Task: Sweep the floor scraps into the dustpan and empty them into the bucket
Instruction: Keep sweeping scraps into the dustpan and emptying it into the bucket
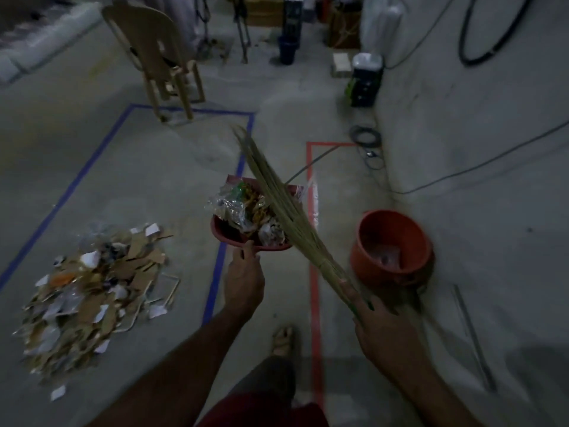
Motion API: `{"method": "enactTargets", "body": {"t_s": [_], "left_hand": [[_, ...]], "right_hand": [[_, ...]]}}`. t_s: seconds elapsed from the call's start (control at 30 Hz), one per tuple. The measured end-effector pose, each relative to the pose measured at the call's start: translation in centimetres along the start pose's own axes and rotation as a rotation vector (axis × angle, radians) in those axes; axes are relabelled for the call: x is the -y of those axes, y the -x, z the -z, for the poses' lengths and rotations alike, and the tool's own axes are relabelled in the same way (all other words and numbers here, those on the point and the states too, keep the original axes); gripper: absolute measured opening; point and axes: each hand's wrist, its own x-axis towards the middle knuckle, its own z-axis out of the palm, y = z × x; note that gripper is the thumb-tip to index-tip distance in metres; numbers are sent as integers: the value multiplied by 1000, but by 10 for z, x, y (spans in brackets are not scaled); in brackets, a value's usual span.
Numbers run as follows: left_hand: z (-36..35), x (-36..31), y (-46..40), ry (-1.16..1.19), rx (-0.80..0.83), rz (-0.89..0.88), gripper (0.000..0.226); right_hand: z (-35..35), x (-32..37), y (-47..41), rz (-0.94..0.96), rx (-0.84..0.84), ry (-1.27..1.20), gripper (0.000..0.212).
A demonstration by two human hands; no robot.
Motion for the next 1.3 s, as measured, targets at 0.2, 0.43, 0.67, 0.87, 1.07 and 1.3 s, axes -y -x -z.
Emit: {"method": "enactTargets", "body": {"t_s": [0.2,0.43,0.67,0.87,1.07,1.3], "left_hand": [[-85,-76,-36,31,136,-107,38],[-168,-158,-68,31,314,-179,48],[-264,-223,-82,-11,462,-149,40],[-382,-272,-95,-36,529,-123,37],[-507,-309,-132,-204,673,-41,43],[-577,-354,-187,-591,779,-213,37]], "right_hand": [[-14,-87,-14,-179,86,-174,80],[-14,-169,-43,-278,124,-355,96],[-43,-266,-67,-379,220,-270,110],[-107,-375,-115,-327,272,-254,98],[-211,-479,-195,-305,352,-345,77],[-306,-542,-260,-366,379,-234,54]]}}
